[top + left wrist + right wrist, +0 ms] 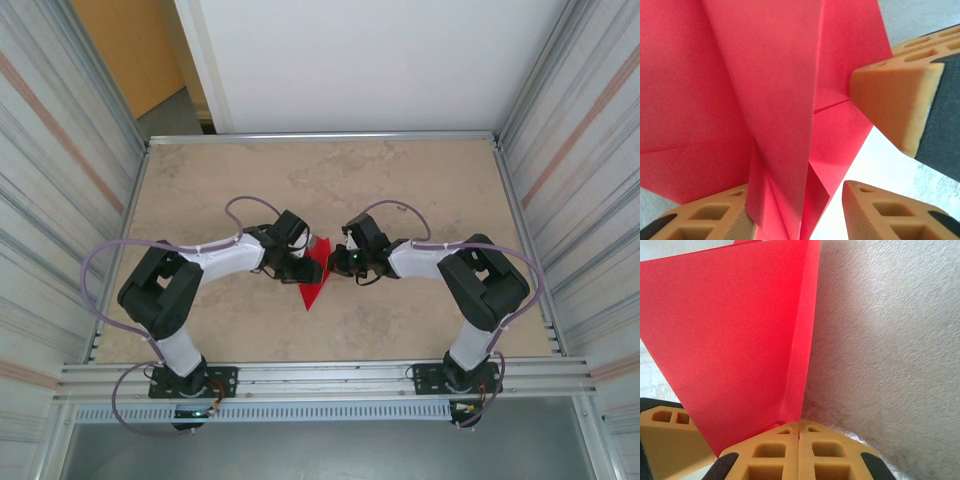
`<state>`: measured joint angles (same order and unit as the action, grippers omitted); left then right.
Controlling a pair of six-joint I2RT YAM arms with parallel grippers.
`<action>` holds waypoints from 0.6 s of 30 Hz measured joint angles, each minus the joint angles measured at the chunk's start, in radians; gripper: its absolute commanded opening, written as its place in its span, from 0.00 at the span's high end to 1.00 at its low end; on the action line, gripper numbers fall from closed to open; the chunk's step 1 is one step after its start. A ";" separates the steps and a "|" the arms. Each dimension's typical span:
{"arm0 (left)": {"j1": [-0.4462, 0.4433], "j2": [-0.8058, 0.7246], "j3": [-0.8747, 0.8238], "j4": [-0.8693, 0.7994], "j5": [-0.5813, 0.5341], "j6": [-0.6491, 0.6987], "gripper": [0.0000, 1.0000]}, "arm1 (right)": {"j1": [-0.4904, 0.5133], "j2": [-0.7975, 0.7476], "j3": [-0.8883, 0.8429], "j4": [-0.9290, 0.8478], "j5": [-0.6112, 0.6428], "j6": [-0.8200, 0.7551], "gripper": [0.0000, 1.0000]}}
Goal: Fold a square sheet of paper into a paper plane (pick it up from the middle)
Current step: Move the paper plane to the top-center of the table.
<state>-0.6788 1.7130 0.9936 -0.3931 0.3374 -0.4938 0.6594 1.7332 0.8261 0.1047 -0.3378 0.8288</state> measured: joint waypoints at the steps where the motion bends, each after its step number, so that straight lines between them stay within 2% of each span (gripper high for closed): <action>1: -0.004 0.005 0.004 -0.003 -0.008 0.000 0.57 | 0.000 0.000 0.000 0.000 0.000 0.000 1.00; 18: -0.057 0.054 0.052 -0.076 -0.122 -0.009 0.62 | 0.000 0.000 0.000 0.008 0.000 0.000 0.96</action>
<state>-0.7357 1.7668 1.0454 -0.4694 0.2153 -0.5026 0.6594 1.7332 0.8261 0.1127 -0.3382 0.8291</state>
